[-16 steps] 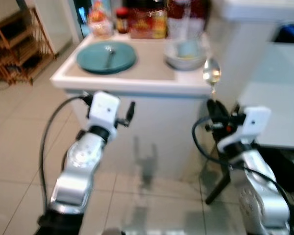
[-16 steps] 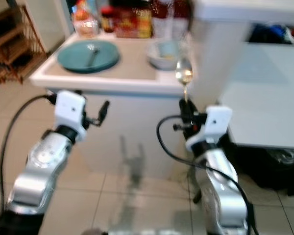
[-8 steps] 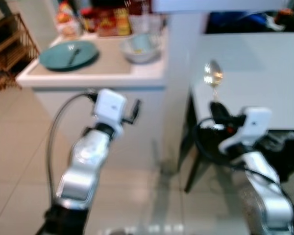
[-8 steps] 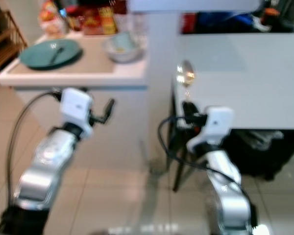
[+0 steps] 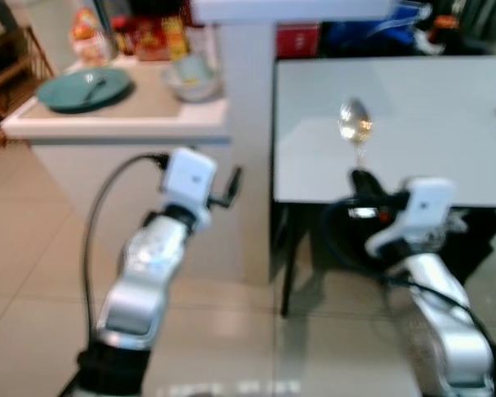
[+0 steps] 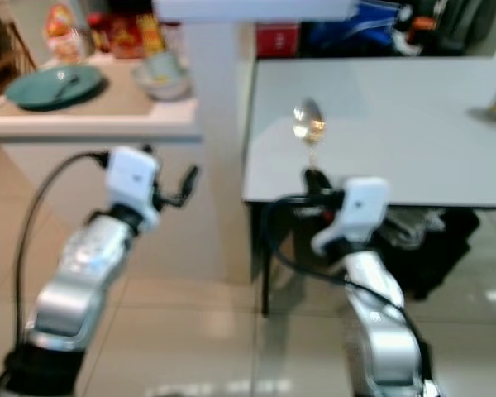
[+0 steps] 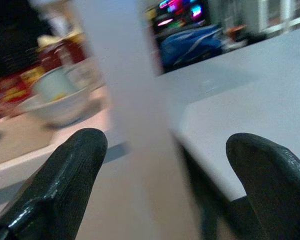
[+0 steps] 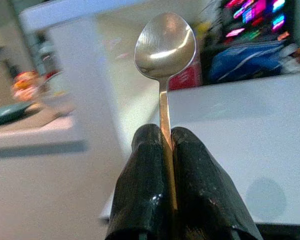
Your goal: Setting the table
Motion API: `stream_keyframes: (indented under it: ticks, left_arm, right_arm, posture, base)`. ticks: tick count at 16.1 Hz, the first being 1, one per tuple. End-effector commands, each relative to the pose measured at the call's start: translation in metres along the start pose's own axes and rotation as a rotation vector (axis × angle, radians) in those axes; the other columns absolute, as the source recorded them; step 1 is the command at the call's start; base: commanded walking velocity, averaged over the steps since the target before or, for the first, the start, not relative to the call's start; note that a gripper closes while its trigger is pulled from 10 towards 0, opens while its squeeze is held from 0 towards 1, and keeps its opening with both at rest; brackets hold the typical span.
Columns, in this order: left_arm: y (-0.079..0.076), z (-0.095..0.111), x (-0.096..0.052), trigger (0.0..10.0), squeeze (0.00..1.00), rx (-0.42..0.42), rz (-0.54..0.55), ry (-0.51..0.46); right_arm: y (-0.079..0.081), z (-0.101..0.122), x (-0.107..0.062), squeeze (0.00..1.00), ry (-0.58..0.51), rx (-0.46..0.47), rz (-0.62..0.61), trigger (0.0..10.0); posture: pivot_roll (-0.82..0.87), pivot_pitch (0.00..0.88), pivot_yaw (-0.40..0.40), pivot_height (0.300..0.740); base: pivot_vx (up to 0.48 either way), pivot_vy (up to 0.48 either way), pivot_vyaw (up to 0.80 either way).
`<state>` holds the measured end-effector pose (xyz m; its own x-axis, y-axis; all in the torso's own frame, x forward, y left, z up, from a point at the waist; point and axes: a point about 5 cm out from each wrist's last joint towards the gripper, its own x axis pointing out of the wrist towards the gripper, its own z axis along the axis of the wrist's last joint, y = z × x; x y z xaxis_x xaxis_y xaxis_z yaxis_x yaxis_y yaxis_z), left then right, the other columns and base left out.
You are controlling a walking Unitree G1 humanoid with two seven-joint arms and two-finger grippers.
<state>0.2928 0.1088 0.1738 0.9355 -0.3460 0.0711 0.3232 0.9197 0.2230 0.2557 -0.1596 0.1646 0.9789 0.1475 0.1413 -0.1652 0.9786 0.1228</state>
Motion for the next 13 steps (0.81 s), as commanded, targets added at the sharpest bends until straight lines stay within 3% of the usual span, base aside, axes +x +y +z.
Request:
stream_keyframes:
  ticks: [1, 5, 7, 10, 13]
  left_arm:
    - [0.0071, 0.0024, 0.0003, 10.0, 0.0, 0.018, 0.016, -0.007]
    - [0.0063, 0.003, 0.0011, 10.0, 0.0, 0.007, 0.019, -0.013]
    - [0.0062, 0.0024, 0.0025, 10.0, 0.0, -0.067, 0.039, -0.001]
    - [0.0054, 0.0052, 0.0027, 10.0, 0.0, -0.056, 0.024, -0.019]
    - [0.0035, 0.0085, 0.0013, 10.0, 0.0, -0.098, 0.004, -0.043]
  right_arm:
    - [0.0064, 0.0051, 0.0018, 0.0, -0.023, 0.006, 0.02, 10.0]
    - [0.0061, 0.0051, 0.0019, 0.0, -0.021, -0.007, 0.017, 10.0]
    - [0.0059, 0.0051, 0.0018, 0.0, -0.019, -0.01, 0.016, 10.0]
    - [0.0036, 0.0031, 0.0032, 0.0, 0.005, -0.01, -0.005, 10.0]
    - [0.0022, -0.0002, 0.0054, 0.0, 0.038, -0.018, -0.012, 10.0]
  posture:
    - [0.0, 0.0, 0.093, 0.74]
    - [0.0, 0.0, 0.095, 0.74]
    - [0.0, 0.0, 0.096, 0.74]
    - [0.0, 0.0, 0.092, 0.74]
    - [0.0, 0.0, 0.083, 0.74]
  base:
    - [0.0, -0.401, 0.0]
    - [0.0, -0.401, 0.0]
    - [0.0, 0.0, 0.0]
    - [0.0, 0.0, 0.0]
    - [0.091, 0.0, 0.0]
